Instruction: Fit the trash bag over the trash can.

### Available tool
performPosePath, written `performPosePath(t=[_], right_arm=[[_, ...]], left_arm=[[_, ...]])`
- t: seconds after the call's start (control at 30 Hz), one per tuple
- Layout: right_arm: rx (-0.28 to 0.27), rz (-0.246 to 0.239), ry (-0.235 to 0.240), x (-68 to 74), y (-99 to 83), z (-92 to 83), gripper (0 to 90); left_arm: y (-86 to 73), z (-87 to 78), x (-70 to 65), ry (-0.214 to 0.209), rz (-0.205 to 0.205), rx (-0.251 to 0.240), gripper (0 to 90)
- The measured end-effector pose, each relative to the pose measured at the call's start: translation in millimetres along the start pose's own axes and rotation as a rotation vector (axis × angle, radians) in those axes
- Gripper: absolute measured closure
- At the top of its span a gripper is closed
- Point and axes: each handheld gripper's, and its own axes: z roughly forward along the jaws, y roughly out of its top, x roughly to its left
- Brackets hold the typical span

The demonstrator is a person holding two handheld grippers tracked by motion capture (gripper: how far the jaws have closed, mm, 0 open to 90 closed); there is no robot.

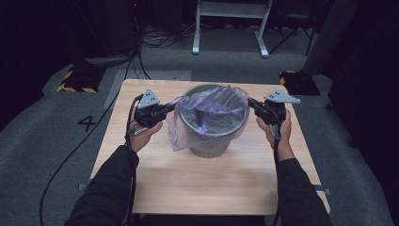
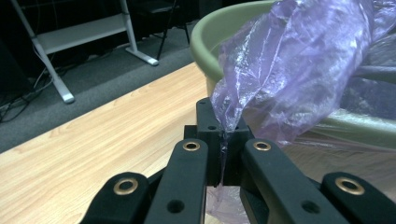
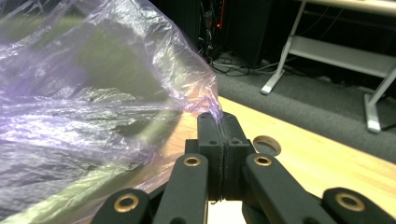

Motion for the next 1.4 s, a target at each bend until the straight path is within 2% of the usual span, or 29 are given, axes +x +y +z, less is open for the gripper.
performPosePath(t=[0.27, 0.6, 1.0, 1.1, 1.4], right_arm=[[0.037, 0.049, 0.003, -7.8, -6.7, 18.6, 90.0], [0.082, 0.113, 0.019, -16.9, -18.2, 33.8, 90.0], [0.165, 0.129, 0.058, -16.4, -34.9, 48.4, 89.5], [0.182, 0.131, 0.07, -15.1, -37.6, 51.6, 89.3], [0.223, 0.136, 0.106, -12.7, -42.0, 59.6, 89.4]], left_arm=[[-5.4, 18.2, 9.7, 0.012, -0.047, -0.003, 89.3], [-11.3, 40.8, 15.3, -0.004, -0.095, 0.033, 89.3], [-21.6, 60.3, 19.7, -0.032, -0.166, 0.11, 89.2], [-22.9, 63.7, 20.0, -0.041, -0.175, 0.123, 89.0], [-26.2, 70.0, 22.4, -0.029, -0.182, 0.169, 87.3]])
